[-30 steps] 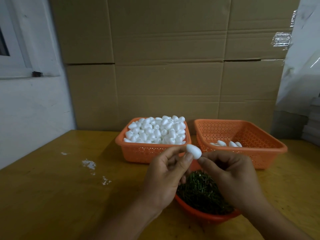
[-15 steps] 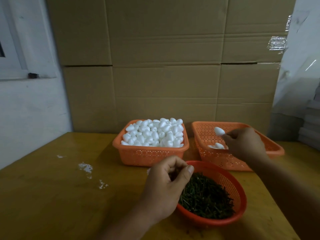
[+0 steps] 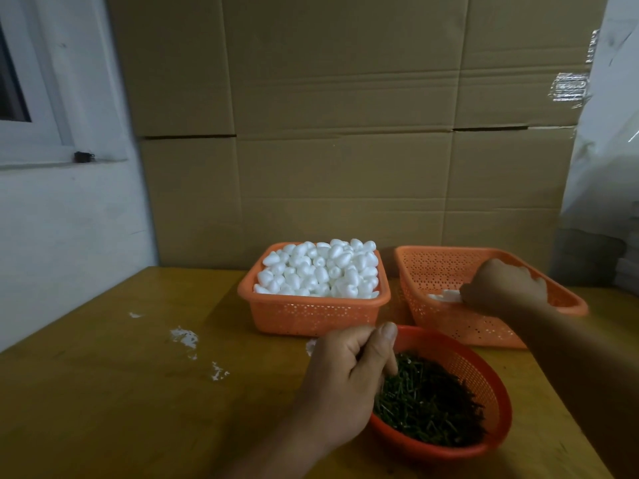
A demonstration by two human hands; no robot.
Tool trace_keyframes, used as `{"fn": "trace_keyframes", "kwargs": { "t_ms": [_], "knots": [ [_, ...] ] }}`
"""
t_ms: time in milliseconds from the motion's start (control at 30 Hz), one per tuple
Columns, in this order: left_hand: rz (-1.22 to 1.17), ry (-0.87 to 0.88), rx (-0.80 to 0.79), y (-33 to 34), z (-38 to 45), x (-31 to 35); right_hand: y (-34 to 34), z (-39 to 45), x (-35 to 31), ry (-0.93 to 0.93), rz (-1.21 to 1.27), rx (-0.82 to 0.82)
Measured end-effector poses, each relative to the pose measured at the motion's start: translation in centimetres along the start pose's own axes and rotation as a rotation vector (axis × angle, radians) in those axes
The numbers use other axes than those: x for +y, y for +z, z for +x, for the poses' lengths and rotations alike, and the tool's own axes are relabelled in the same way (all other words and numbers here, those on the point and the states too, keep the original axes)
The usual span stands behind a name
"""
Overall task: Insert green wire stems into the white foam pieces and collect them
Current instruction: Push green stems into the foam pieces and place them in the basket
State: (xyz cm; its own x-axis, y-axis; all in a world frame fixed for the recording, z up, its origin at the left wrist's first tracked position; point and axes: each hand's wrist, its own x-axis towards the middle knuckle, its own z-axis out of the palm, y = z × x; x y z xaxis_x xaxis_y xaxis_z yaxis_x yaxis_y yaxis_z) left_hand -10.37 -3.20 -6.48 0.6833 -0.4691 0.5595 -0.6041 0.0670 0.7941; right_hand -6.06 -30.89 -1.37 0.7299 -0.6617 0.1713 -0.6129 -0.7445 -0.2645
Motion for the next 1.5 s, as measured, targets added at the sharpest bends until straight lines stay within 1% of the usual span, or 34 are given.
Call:
{"fn": "trace_keyframes", "kwargs": {
  "t_ms": [133, 267, 400, 467, 567, 667, 800, 900, 967, 1067, 1133, 1233, 1367, 1500],
  "knots": [
    [0.023, 0.005, -0.007, -0.1, 0.0, -0.3, -0.5, -1.1, 0.3, -0.031, 0.048, 0.093],
    [0.04, -0.007, 0.01, -0.2, 0.1, -0.6, -1.4, -2.9, 0.7, -0.117, 0.242, 0.222],
    [0.098, -0.021, 0.08, -0.3, 0.3, -1.0, -2.0, -6.9, 0.6, -0.25, 0.635, 0.177],
    [0.138, -0.025, 0.105, -0.4, 0.5, -1.2, -1.7, -9.4, 0.7, -0.319, 0.711, 0.155],
    [0.193, -0.058, 0.15, -1.1, 1.2, -1.2, -0.7, -12.4, 0.8, -0.41, 0.746, 0.09],
    [0.223, -0.134, 0.198, -2.2, 3.0, -1.5, 0.1, -13.5, 0.8, -0.496, 0.655, 0.116],
    [0.425, -0.18, 0.227, -4.3, 7.2, -2.3, 0.7, -14.0, 0.8, -0.529, 0.621, 0.109],
    [0.596, -0.285, 0.165, -5.8, 10.8, -3.1, 1.0, -14.0, 0.8, -0.519, 0.619, 0.118],
    [0.708, -0.403, 0.074, -6.5, 12.8, -3.5, 1.1, -14.0, 0.8, -0.51, 0.618, 0.122],
    [0.777, -0.519, -0.072, -6.8, 14.7, -3.8, 1.1, -13.9, 0.9, -0.51, 0.617, 0.158],
    [0.847, -0.513, -0.167, -6.5, 15.5, -3.7, 1.0, -14.0, 0.9, -0.525, 0.62, 0.175],
    [0.95, -0.5, -0.258, -5.8, 15.9, -3.3, 1.0, -14.2, 0.7, -0.543, 0.632, 0.174],
    [0.988, -0.526, -0.285, -5.3, 16.0, -3.2, 1.2, -14.1, 0.8, -0.546, 0.62, 0.183],
    [1.082, -0.515, -0.234, -5.1, 16.2, -3.2, 1.3, -14.2, 0.9, -0.547, 0.623, 0.172]
  ]
}}
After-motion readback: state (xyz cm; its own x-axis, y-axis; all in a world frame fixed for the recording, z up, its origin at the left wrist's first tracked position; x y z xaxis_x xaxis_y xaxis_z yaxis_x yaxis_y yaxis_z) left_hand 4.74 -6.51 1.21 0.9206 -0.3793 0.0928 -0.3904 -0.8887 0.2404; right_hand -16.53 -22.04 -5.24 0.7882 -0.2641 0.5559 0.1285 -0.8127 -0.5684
